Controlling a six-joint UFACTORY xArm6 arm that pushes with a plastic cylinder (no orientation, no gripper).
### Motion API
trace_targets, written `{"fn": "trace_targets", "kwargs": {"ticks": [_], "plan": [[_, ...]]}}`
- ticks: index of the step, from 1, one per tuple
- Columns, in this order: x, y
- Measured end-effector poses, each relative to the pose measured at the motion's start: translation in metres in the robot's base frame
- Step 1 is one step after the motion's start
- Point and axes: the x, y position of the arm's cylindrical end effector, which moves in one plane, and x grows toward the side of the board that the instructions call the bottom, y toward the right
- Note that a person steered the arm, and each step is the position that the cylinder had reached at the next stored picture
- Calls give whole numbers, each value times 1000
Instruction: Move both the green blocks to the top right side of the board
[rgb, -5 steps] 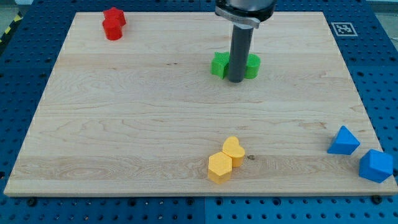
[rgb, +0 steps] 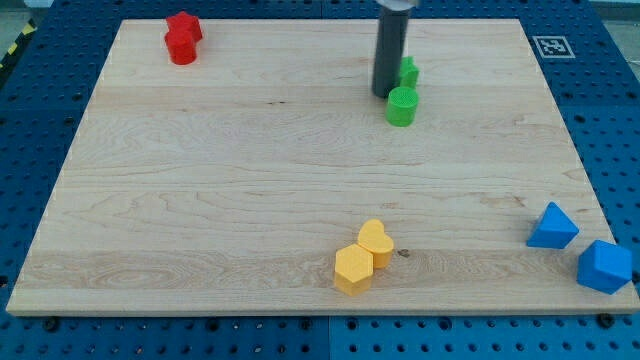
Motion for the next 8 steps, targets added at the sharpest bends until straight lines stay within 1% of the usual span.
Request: {"fn": "trace_targets", "kwargs": {"ticks": [1, 3, 4, 5, 6, 7, 8], "plan": [[-23, 28], [-52, 83], [-68, 100], [-71, 93], [-71, 62], [-97, 37], [-119, 47]]}}
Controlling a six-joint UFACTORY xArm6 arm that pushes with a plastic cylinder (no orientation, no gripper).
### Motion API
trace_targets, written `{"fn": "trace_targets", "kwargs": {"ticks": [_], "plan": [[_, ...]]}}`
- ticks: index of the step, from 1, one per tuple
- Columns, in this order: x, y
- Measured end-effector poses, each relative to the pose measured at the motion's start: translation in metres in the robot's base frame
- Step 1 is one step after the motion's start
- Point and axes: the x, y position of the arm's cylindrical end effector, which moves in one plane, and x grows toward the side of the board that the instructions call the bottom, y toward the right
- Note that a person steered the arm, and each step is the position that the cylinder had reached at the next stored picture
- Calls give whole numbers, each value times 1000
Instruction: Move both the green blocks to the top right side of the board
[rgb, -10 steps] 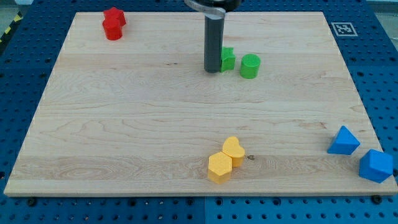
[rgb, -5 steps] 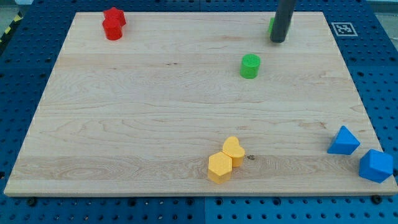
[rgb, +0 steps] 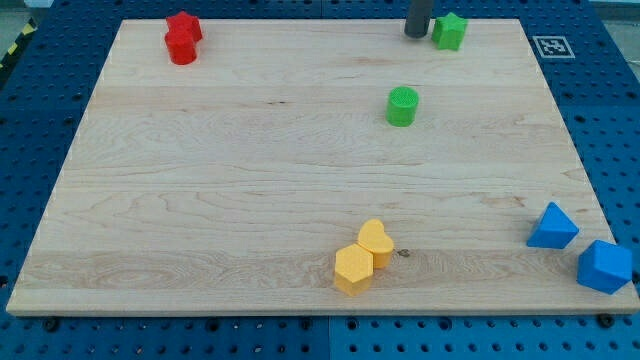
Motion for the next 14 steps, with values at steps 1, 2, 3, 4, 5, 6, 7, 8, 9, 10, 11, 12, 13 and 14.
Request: {"fn": "trace_targets", "kwargs": {"ticks": [1, 2, 3, 4, 5, 6, 7, 8, 9, 10, 11, 12, 13, 14], "plan": [[4, 31], [10, 53], [13, 35], [20, -23], [43, -76], [84, -121], [151, -146], [182, -107], [182, -68], [182, -33], [182, -9], [182, -14], [183, -46], [182, -47]]}}
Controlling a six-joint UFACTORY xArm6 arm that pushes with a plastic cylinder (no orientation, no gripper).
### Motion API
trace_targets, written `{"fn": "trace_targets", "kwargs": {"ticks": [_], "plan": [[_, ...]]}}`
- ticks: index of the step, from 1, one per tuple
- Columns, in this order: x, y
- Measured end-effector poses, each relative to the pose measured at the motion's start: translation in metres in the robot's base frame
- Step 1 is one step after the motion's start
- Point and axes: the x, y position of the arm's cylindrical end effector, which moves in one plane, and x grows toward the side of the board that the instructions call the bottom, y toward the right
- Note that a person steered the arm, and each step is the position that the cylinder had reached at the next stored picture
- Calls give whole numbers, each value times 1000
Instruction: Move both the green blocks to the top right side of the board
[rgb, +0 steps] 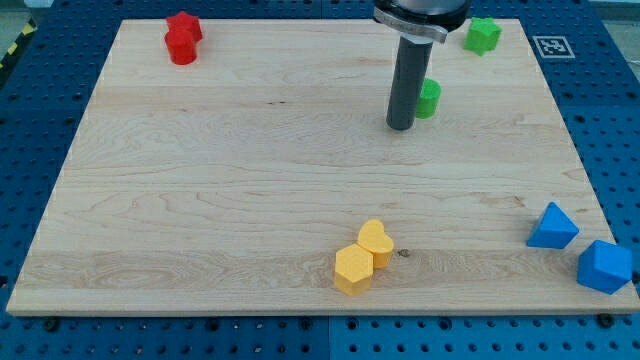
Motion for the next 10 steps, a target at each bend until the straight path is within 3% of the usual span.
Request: {"fn": "trace_targets", "kwargs": {"ticks": [4, 6, 8, 10], "plan": [[-55, 71], [-99, 72], [-112, 32], [-131, 50]]}}
